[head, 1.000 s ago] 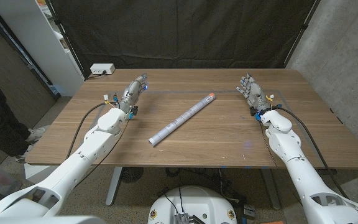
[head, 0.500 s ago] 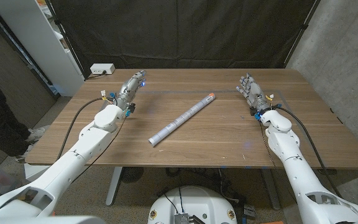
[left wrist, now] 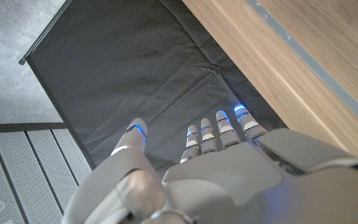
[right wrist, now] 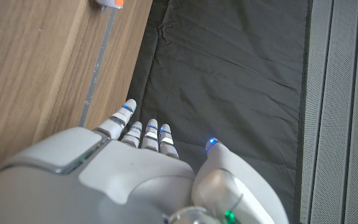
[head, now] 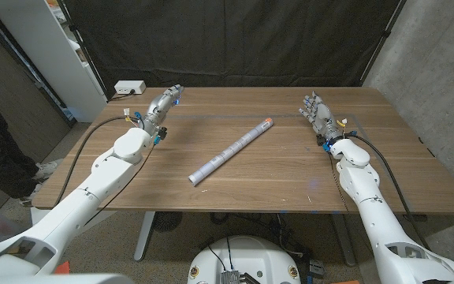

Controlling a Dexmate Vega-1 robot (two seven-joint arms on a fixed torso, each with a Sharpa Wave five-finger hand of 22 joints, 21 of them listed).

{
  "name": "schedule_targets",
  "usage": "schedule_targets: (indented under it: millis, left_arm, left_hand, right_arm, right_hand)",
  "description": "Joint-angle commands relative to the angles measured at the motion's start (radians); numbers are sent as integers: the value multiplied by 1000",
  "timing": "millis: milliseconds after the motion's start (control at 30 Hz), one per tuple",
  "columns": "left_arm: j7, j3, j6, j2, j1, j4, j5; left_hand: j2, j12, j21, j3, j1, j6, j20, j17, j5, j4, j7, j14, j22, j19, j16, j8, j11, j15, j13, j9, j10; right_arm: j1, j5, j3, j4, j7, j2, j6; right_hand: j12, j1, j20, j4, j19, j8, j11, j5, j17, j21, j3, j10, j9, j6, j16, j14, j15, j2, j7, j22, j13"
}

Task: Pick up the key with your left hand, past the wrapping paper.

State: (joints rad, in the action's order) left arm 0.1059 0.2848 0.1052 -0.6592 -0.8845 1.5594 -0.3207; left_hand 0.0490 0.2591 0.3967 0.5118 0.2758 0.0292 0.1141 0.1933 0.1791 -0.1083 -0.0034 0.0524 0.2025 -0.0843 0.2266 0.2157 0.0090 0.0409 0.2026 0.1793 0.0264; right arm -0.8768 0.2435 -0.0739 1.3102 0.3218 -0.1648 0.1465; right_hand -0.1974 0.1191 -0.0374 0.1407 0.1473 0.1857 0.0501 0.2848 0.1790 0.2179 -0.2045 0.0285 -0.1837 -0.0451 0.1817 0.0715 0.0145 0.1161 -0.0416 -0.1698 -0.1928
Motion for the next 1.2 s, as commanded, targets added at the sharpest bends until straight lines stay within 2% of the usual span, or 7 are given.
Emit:
schedule_targets:
  millis: [33, 133, 500, 567, 933, 1200]
  left_arm:
    - [14, -10, -43, -56, -4, 56, 85]
    - [14, -13, -64, -82, -5, 79, 115]
    - [8, -32, -96, -124, -13, 120, 160]
    - [4, -37, -105, -135, -14, 130, 168]
    - [0, -66, -169, -201, -27, 192, 229]
    - [-8, -86, -207, -238, -29, 227, 263]
  left_hand:
    - [3, 5, 9, 3, 19, 19, -3, 6, -5, -14, -3, 4, 4, 8, 3, 5, -4, -5, 5, 2, 10]
    - [3, 6, 9, 5, 27, 28, -3, 6, -4, -20, -7, 5, 5, 9, 3, 7, -5, -8, 5, 2, 14]
    - [-3, 12, 8, 7, 53, 69, 4, 9, -5, -41, -6, 5, 6, 8, 1, 16, -6, -4, 10, 3, 33]
    - [-6, 14, 8, 7, 62, 75, -3, 10, -5, -46, -15, 8, 6, 9, 2, 16, -12, -12, 12, 3, 39]
    - [-14, 17, 7, 6, 84, 89, -2, 12, -5, -57, -16, 8, 6, 9, 2, 16, -16, -13, 16, 4, 49]
    - [-20, 17, 7, 5, 98, 101, -3, 14, -5, -62, -14, -4, 6, 11, -2, 17, -22, -29, 19, 4, 50]
  right_arm:
    - [-2, -4, -6, 16, 13, 6, 2]
    - [-2, -1, -6, 23, 19, 5, -1]
    - [-1, -1, -6, 32, 21, 6, -8]
    - [-1, 1, -6, 32, 23, 7, -7]
    - [-3, 1, -2, 37, 27, 11, 4]
    - [8, -5, 16, 17, 35, 15, 27]
  right_hand:
    - [-6, 9, -6, 0, 13, 11, 4, -3, 4, -2, -10, 8, -2, -5, 7, 4, 0, 27, -6, -4, -2]
    - [-7, 9, -6, 0, 14, 11, 3, -4, 4, -2, -11, 10, -2, -6, 7, 3, 0, 27, -7, -4, -2]
    - [-7, 8, -6, -1, 16, 12, 4, -6, 4, -4, -12, 12, -2, -10, 8, 1, 0, 25, -6, -4, -2]
    - [-7, 8, -5, -1, 16, 12, 4, -6, 4, -4, -12, 13, -2, -10, 8, 0, 0, 25, -6, -4, -2]
    - [-8, 7, -5, -1, 17, 12, 4, -7, 4, -6, -13, 17, -2, -13, 9, -1, 0, 25, -7, -4, -2]
    - [-10, 6, -6, -1, 17, 11, 7, -8, 4, -7, -14, 24, -2, -13, 8, -1, -1, 24, -7, -4, -2]
